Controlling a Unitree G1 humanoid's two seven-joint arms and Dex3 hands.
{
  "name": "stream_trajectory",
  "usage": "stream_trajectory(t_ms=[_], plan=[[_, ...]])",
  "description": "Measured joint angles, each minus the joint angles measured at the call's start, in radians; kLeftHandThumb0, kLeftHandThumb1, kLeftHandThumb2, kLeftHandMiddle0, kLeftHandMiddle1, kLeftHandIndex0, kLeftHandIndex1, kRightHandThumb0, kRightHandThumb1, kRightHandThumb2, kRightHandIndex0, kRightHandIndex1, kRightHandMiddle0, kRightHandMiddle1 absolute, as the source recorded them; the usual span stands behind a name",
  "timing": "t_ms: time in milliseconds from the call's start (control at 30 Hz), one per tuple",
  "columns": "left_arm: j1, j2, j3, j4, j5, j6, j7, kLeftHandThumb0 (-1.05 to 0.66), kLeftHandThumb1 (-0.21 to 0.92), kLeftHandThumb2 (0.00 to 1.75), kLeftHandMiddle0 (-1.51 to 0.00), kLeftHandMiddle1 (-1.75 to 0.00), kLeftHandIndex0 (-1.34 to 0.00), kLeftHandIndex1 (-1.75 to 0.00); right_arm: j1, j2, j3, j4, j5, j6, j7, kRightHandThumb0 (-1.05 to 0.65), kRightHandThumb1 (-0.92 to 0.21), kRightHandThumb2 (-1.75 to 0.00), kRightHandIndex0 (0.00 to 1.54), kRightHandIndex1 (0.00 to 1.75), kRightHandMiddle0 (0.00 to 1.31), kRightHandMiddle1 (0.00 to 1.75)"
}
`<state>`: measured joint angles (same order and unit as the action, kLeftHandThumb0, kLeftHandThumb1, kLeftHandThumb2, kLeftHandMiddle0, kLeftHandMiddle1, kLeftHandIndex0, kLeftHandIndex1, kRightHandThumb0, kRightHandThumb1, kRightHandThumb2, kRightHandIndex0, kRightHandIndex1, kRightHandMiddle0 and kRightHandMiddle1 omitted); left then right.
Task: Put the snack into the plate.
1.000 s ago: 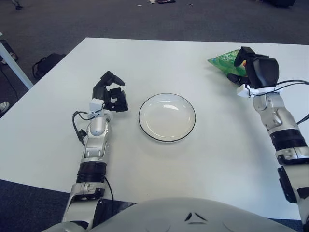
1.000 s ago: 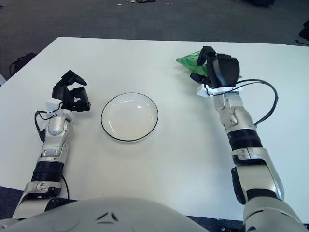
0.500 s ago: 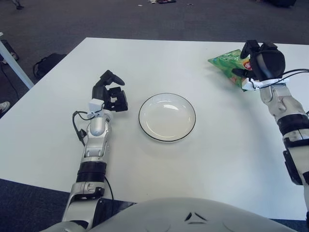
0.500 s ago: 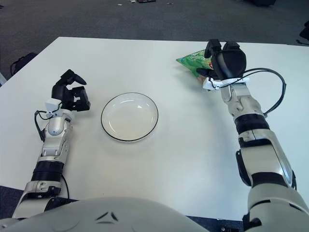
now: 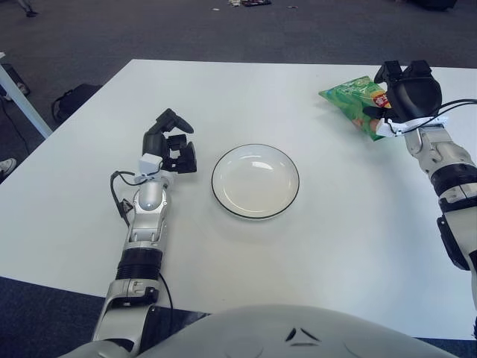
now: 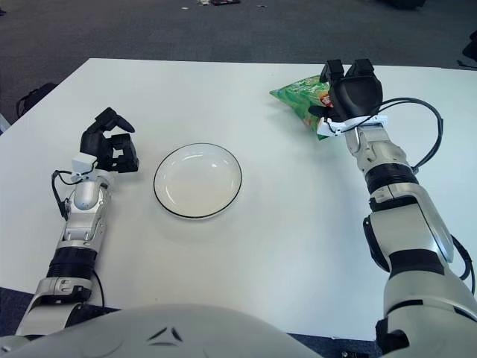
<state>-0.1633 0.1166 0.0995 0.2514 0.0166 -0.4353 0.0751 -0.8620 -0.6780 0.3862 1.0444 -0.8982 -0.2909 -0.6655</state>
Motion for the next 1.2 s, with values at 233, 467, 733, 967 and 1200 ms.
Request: stream_trajectory(t_ms=[233,467,733,967,1200], plan=[[-0.009,0.008,-0.001,0.028,-0.002,-0.033,-0.017,-0.57,0.14,1.54,-1.45,-1.75,-0.77,-1.75,-0.035,0.000,0.027,0.040,0.003,0.022,-0.010,-0.79,-0.76,-0.80,0.14,1.26,0.00,1.39],[-0.015,0.011,-0.002,0.044,-0.005,-0.063,-0.037,-0.56,0.14,1.53,-1.44,-1.75,-0.77,-1.75,-0.048,0.000,0.045,0.081,0.009,0.023,0.014,-0.85,-0.90,-0.70,0.08,1.15,0.00,1.24],[-0.019,0.012,-0.002,0.054,-0.004,-0.088,-0.041,-0.56,0.14,1.54,-1.44,-1.75,-0.77,-1.75,-0.067,0.002,0.072,0.128,0.011,0.011,0.069,-0.91,-0.92,-0.78,0.01,0.98,0.00,1.13],[-0.022,0.012,-0.002,0.061,0.000,-0.091,-0.041,-0.57,0.14,1.54,-1.44,-1.75,-0.77,-1.75,-0.081,0.006,0.082,0.169,0.025,-0.021,0.140,-0.98,-0.92,-0.91,0.00,0.54,0.00,0.91],[-0.023,0.012,-0.002,0.062,0.000,-0.097,-0.041,-0.57,0.14,1.54,-1.44,-1.75,-0.77,-1.75,-0.097,0.017,0.059,0.201,0.096,-0.057,0.272,-1.03,-0.92,-0.97,0.00,0.27,0.00,0.76]])
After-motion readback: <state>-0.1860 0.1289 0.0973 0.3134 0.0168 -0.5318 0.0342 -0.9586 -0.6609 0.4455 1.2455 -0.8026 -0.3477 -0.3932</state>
